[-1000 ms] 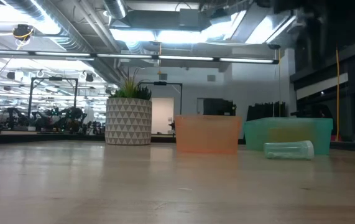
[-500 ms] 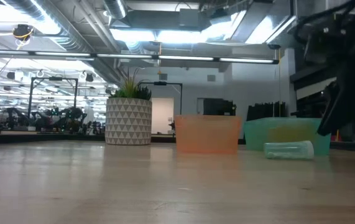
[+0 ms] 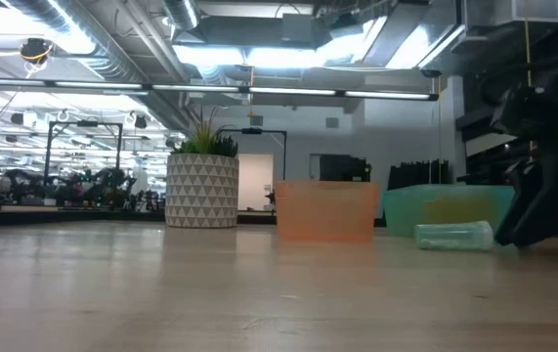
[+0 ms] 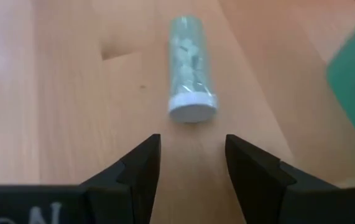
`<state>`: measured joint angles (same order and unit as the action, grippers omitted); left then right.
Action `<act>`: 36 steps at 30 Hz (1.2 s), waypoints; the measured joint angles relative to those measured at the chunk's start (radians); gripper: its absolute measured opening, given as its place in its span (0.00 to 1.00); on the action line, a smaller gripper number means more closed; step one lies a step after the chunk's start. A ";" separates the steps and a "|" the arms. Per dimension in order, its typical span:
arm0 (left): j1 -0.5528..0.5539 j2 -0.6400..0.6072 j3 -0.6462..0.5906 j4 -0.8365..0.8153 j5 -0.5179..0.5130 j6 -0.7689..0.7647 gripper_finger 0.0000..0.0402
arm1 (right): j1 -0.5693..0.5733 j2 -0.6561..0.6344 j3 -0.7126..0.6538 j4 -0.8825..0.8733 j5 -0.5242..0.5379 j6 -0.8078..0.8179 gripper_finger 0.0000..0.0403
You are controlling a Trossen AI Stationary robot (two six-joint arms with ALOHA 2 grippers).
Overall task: Pick and place medicine bottles into bin by pill shape (circle, oval)
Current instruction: Adjust the small blue bottle
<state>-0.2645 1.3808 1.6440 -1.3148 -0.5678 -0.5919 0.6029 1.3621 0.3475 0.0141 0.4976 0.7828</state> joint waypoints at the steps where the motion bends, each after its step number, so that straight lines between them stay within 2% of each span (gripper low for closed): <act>1: 0.000 0.000 0.000 0.000 0.000 0.000 0.47 | 0.000 0.000 -0.014 0.033 -0.001 -0.036 0.45; 8: 0.000 0.000 0.000 0.000 0.000 0.000 0.47 | 0.000 0.001 -0.052 0.101 -0.001 -0.163 0.45; 15: 0.000 0.000 0.000 0.000 0.000 0.000 0.47 | 0.000 0.001 -0.052 0.123 -0.019 -0.154 0.45; 19: 0.000 0.000 0.000 0.000 0.000 0.000 0.47 | -0.005 0.001 -0.052 0.122 -0.025 -0.083 0.45; 29: 0.000 0.000 0.000 0.000 0.000 0.000 0.47 | -0.054 -0.001 -0.051 0.129 -0.099 -0.051 0.45; 36: 0.000 0.000 0.000 0.000 0.000 0.001 0.47 | -0.063 0.002 -0.052 0.166 -0.108 -0.194 0.45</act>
<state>-0.2642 1.3808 1.6437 -1.3151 -0.5678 -0.5911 0.5404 1.3636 0.2958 0.1802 0.3901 0.5886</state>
